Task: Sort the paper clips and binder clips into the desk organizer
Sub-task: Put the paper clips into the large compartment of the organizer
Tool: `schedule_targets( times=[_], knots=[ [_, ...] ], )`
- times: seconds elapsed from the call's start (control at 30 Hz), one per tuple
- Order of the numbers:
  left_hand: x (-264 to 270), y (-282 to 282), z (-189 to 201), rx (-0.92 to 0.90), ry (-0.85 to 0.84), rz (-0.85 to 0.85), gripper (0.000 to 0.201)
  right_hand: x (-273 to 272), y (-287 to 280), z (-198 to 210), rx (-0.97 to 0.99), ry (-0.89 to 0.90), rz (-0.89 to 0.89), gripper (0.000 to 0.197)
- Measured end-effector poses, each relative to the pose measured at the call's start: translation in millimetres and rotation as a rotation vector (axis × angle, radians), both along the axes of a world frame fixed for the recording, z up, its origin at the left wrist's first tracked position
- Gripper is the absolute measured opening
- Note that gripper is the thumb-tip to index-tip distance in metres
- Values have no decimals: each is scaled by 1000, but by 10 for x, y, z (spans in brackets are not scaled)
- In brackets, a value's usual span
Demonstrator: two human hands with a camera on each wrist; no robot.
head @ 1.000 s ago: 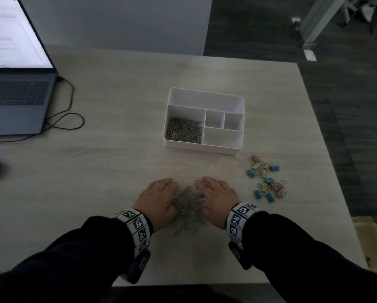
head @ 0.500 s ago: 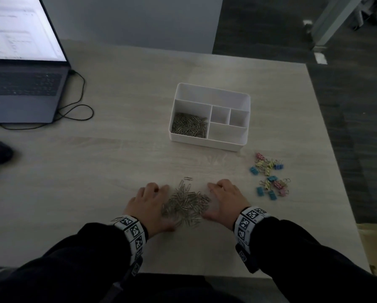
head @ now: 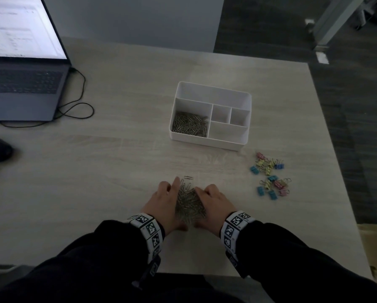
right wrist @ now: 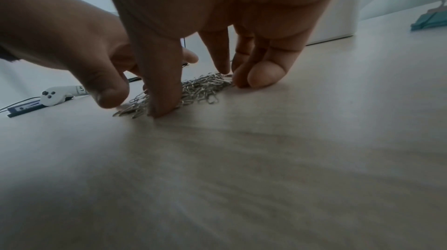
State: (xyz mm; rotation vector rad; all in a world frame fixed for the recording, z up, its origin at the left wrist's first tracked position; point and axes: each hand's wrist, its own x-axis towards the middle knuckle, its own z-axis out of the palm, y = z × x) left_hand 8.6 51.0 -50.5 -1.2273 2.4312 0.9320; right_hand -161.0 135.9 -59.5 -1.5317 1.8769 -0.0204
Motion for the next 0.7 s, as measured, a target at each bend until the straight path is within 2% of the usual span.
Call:
schedule_targets(
  times=[0.07, 0.13, 0.3, 0.4, 0.53, 0.7],
  knots=[
    [-41, -48, -4, -19, -40, -15, 134, -7, -34, 18, -4, -13, -20, 98],
    [-101, -107, 1, -23, -57, -28, 124, -7, -74, 38, -15, -28, -33, 95],
    [-204, -213, 46, -9, -39, -52, 74, 0, -176, 66, -19, -44, -27, 67],
    [-189, -249, 39, -9, 21, -78, 54, 23, -225, 83, -18, -62, -23, 47],
    [-203, -312, 14, 5, 22, -103, 40, 41, -295, 44, -11, -32, -15, 32],
    [-296, -409, -42, 6, 10, -139, 28, 48, -403, 15, 6, 1, 12, 26]
  ],
)
